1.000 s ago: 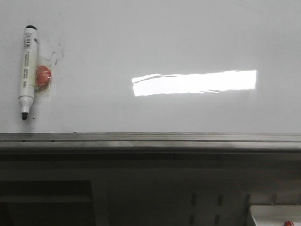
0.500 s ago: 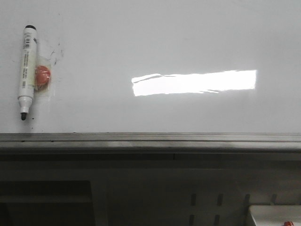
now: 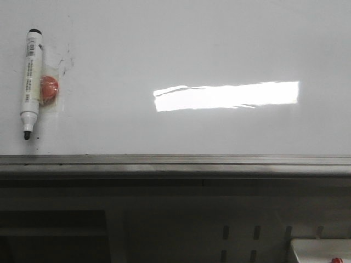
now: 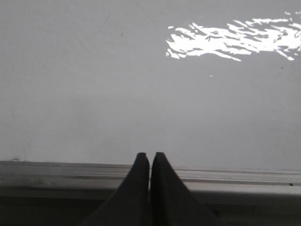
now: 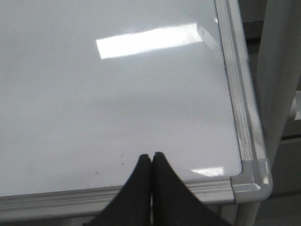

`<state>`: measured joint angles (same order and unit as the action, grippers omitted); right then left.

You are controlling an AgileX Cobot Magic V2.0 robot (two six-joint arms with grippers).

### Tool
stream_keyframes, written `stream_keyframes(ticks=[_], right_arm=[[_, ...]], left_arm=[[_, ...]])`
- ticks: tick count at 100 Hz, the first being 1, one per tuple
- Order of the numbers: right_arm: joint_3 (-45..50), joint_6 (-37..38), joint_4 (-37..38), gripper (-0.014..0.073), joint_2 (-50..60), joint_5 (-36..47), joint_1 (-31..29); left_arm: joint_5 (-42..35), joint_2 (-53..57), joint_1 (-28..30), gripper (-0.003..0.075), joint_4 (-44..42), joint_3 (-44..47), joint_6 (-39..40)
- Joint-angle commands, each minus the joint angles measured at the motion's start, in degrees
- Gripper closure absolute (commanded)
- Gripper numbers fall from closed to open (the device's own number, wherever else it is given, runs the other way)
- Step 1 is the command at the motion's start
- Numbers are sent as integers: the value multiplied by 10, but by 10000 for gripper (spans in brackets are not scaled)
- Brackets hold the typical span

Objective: Write number 4 on whiteboard

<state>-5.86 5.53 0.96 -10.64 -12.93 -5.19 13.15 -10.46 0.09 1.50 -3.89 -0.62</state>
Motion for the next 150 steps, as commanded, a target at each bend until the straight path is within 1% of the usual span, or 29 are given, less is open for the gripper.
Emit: stream_keyframes(ticks=[1, 12, 20, 26, 31, 35, 37, 38, 43, 46, 50, 60, 69, 74, 79, 85, 92, 98, 108, 115, 125, 134, 150], right_arm=[[-55, -1, -10, 658, -62, 2, -2], [-82, -1, -16, 658, -121, 2, -2], [-89, -1, -16, 658, -144, 4, -2], [-90, -1, -16, 658, -154, 12, -2], [-90, -1, -16, 658, -156, 12, -2], [-90, -1, -16, 658, -158, 12, -2], [-90, -1, -16, 658, -158, 12, -2], [-90, -1, -16, 658, -158, 13, -2], [-89, -1, -16, 658, -158, 12, -2], [-89, -1, -16, 658, -158, 12, -2], [-88, -1, -16, 658, -158, 11, -2], [-84, -1, -16, 658, -158, 14, -2], [-84, -1, -16, 658, -158, 19, -2], [-84, -1, -16, 658, -158, 20, -2], [-84, -1, -16, 658, -158, 20, -2], [-84, -1, -16, 658, -158, 20, -2], [-84, -1, -16, 658, -158, 20, -2], [-84, -1, -16, 658, -158, 20, -2], [-84, -1, -16, 658, -158, 20, -2], [-84, -1, -16, 658, -158, 20, -2], [-84, -1, -16, 658, -158, 21, -2], [-84, -1, -16, 658, -158, 21, -2], [-84, -1, -16, 658, -158, 21, -2]], left_arm=[[-37, -56, 1, 741, 6, -59, 0], [-46, -119, 1, 741, 6, -94, 0], [-69, -151, 1, 739, -5, -101, 0], [-90, -174, 1, 711, -8, -101, 0], [-106, -190, 0, 638, -8, -101, 0], [-122, -203, 0, 553, -5, -101, 0], [-137, -210, 0, 493, -1, -101, 0], [-137, -212, 0, 493, -1, -101, 0], [-171, -229, 0, 388, -1, -100, 0], [-190, -240, 0, 351, 0, -100, 0], [-219, -256, 0, 323, 8, -100, 0], [-276, -283, -12, 321, 5, -100, 0], [-323, -299, -51, 321, -29, -100, 1], [-335, -307, -86, 321, -49, -100, 6], [-337, -314, -128, 321, -59, -100, 29], [-338, -322, -188, 321, -60, -100, 55], [-351, -335, -254, 321, -60, -100, 59], [-366, -354, -303, 321, -43, -100, 59], [-377, -388, -355, 321, 11, -103, 59], [-386, -415, -368, 320, 25, -103, 60], [-419, -448, -380, 321, 38, -103, 75], [-447, -477, -381, 321, 66, -103, 76], [-467, -516, -381, 321, 86, -103, 83]])
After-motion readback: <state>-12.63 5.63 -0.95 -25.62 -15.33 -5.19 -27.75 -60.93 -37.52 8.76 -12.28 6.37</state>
